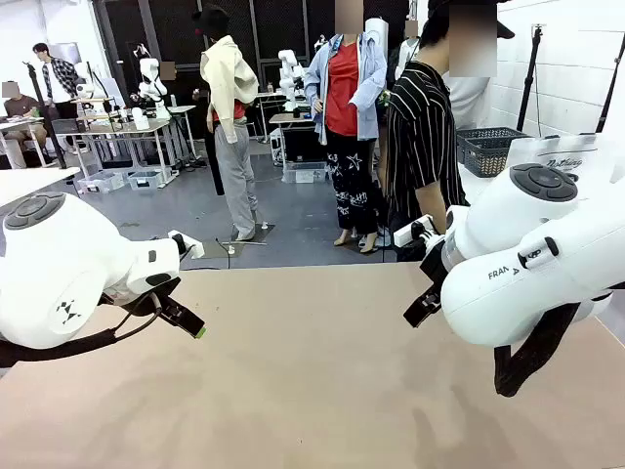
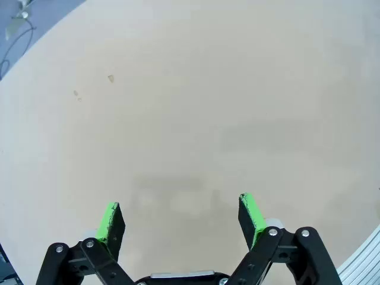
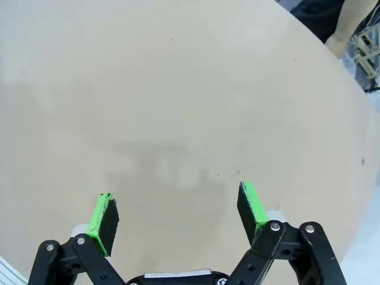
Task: Transfer purchased items from the store into the shopping bag.
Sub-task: Open the Reusable shopping bag in the center of the table.
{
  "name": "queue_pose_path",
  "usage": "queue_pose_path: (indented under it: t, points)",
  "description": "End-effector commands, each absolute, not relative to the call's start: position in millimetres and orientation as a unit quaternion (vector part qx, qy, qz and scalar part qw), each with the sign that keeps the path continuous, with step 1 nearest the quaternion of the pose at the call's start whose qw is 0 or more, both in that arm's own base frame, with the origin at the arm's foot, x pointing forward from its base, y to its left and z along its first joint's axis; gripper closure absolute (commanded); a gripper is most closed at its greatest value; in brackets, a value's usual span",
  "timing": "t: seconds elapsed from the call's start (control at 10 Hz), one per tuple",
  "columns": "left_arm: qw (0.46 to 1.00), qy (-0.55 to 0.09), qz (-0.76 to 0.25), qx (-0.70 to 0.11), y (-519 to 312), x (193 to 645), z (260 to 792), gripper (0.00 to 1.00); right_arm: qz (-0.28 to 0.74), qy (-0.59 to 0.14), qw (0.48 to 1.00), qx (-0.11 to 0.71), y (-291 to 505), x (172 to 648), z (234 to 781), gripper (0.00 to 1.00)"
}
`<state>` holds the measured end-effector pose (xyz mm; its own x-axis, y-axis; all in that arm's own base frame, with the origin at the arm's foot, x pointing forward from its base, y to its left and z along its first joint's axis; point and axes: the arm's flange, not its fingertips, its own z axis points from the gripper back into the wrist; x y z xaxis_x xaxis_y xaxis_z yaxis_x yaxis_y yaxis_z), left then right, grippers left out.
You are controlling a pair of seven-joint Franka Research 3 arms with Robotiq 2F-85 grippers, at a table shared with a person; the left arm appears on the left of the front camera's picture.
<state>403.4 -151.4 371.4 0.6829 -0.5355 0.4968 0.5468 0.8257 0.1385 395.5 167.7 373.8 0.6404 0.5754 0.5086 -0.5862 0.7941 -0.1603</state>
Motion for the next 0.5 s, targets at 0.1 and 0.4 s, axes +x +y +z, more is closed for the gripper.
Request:
queue_pose_path:
  t: [0.1, 0.4]
  points:
    - [0.917, -0.267, -0.295, -0.011, -151.4, 403.3, 371.4, 0.00, 0.321, -0.277, 0.905, 0.010, 168.2, 395.0, 373.4, 0.00]
    - [0.917, -0.267, -0.295, -0.011, -151.4, 403.3, 371.4, 0.00, 0.321, -0.277, 0.905, 0.010, 168.2, 395.0, 373.4, 0.00]
